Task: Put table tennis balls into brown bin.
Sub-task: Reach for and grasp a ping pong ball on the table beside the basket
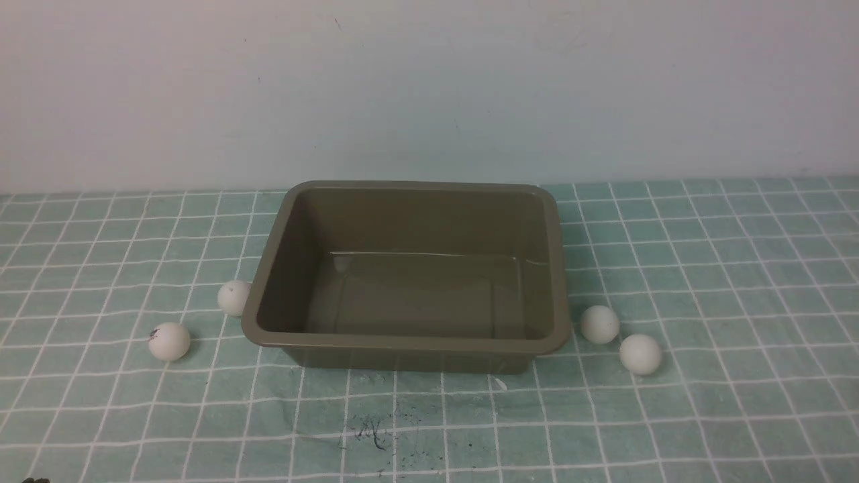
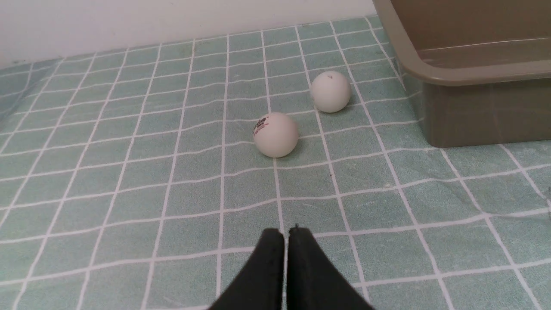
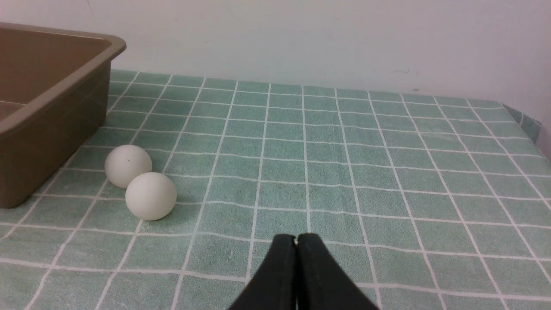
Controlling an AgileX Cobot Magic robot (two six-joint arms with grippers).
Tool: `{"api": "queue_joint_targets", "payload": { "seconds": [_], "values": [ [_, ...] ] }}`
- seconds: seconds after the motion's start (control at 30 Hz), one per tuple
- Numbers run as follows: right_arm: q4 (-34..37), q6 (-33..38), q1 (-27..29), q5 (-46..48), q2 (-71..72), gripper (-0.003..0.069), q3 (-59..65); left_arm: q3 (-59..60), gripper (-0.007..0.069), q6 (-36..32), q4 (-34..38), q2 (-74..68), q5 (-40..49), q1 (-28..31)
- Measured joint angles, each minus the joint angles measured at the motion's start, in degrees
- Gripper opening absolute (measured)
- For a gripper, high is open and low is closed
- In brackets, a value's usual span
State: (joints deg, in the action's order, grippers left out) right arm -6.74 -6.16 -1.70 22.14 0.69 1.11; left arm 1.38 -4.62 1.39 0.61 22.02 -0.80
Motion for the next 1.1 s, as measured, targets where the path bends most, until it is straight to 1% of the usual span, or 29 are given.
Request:
{"api": "queue_joint_targets", "payload": {
  "seconds": [0.87, 0.93, 0.97, 1.03, 1.1],
  "values": [
    [0.0, 0.0, 0.0, 0.0, 0.0, -0.0014, 0.0, 0.0, -0.0005, 0.0, -0.2, 0.0, -0.6, 0.0],
    [0.0, 0.0, 0.0, 0.0, 0.0, -0.0014, 0.0, 0.2, -0.0005, 0.3, 0.7, 0.0, -2.2, 0.0],
    [0.0, 0.0, 0.0, 0.0, 0.0, -0.0014, 0.0, 0.2, -0.0005, 1.3, 2.7, 0.0, -4.2, 0.0],
    [0.0, 0.0, 0.0, 0.0, 0.0, -0.0014, 0.0, 0.2, -0.0005, 3.1, 8.0, 0.0, -9.8, 0.0],
    [-0.3, -0.1, 0.0, 0.0, 0.0, -0.0014, 0.0, 0.2, -0.0005, 3.7, 12.7, 0.0, -17.1, 0.0]
  ]
}}
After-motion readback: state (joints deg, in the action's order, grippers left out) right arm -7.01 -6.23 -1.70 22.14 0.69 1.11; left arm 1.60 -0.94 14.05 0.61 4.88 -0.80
